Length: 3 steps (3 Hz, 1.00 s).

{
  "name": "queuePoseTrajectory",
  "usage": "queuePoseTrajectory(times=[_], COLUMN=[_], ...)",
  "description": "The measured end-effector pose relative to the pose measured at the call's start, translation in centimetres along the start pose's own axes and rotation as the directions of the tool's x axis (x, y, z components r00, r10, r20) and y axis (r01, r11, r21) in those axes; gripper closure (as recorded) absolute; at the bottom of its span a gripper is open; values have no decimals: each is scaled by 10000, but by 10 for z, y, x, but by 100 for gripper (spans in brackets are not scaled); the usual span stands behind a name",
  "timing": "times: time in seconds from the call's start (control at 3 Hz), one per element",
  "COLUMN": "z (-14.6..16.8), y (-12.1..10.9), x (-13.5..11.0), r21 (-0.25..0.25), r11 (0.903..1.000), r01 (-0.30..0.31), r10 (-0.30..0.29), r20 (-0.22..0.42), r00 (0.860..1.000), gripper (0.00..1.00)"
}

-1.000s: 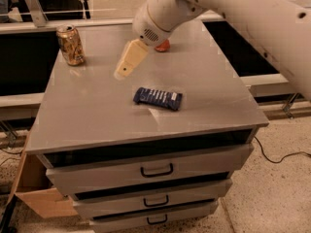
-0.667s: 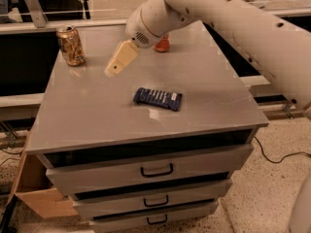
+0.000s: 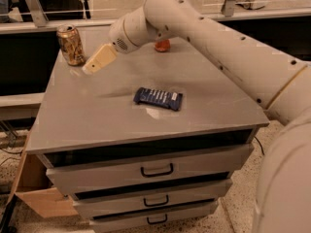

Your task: Knock orange can over

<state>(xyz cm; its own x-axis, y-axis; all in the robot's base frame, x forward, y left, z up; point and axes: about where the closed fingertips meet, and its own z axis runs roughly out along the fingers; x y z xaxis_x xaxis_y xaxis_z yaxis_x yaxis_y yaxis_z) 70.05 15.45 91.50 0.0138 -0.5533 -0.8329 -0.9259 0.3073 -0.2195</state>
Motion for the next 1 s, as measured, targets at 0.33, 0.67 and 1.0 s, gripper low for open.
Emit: queuePoseTrajectory(times=[0.33,0.67,1.0], z=[41,78,113], y=[-1,-12,-29], x=[-17,-28,-31], r21=[-215,-264,-254], r11=[9994,9981,9948], r01=[-288,-549,-988], r10=[301,572,1012], r20=[623,949,1188], r00=[9976,9938,9878], gripper=[0,0,0])
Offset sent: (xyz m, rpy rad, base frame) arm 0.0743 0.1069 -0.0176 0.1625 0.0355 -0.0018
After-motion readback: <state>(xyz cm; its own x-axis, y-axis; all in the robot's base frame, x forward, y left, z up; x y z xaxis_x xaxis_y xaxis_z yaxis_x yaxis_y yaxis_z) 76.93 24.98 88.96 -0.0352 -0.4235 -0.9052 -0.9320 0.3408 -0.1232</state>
